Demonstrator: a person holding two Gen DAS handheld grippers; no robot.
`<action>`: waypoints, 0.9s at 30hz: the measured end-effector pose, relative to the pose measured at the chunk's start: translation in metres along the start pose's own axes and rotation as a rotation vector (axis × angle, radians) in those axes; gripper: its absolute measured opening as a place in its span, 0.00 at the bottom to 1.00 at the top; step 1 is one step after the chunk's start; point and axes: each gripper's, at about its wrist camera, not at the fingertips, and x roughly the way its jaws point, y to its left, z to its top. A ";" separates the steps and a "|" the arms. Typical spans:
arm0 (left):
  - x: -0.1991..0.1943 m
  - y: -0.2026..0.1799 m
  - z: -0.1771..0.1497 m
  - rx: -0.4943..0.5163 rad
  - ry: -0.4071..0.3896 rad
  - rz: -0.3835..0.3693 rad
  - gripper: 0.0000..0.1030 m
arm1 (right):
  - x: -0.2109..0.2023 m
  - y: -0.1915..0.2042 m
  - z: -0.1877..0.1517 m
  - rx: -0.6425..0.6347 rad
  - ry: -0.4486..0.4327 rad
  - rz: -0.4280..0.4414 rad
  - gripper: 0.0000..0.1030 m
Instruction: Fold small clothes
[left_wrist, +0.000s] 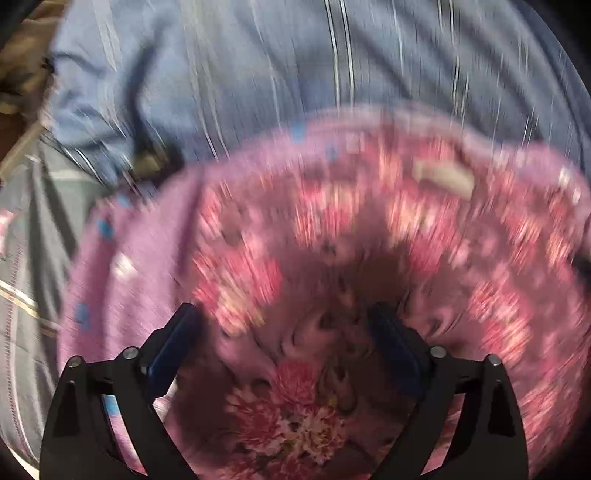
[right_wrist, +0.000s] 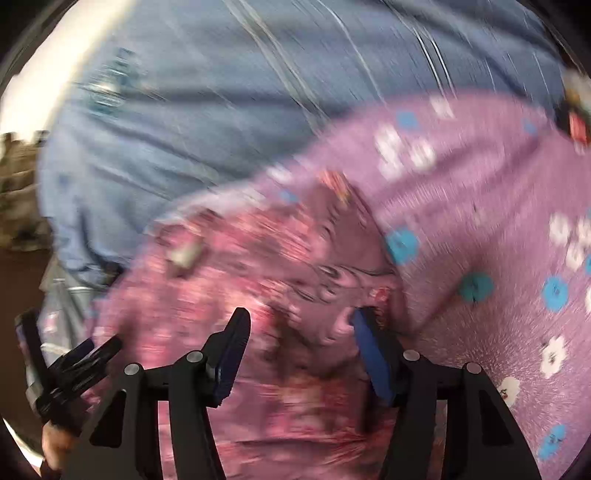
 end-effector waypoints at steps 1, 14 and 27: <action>0.000 0.006 -0.002 -0.048 -0.033 -0.001 1.00 | -0.004 0.002 0.001 -0.006 -0.001 -0.001 0.57; 0.015 0.023 0.000 -0.132 0.034 -0.102 1.00 | 0.007 0.044 -0.021 -0.181 0.062 -0.007 0.41; -0.031 0.058 0.007 -0.125 -0.055 -0.004 1.00 | -0.025 0.026 -0.017 -0.092 0.041 0.082 0.43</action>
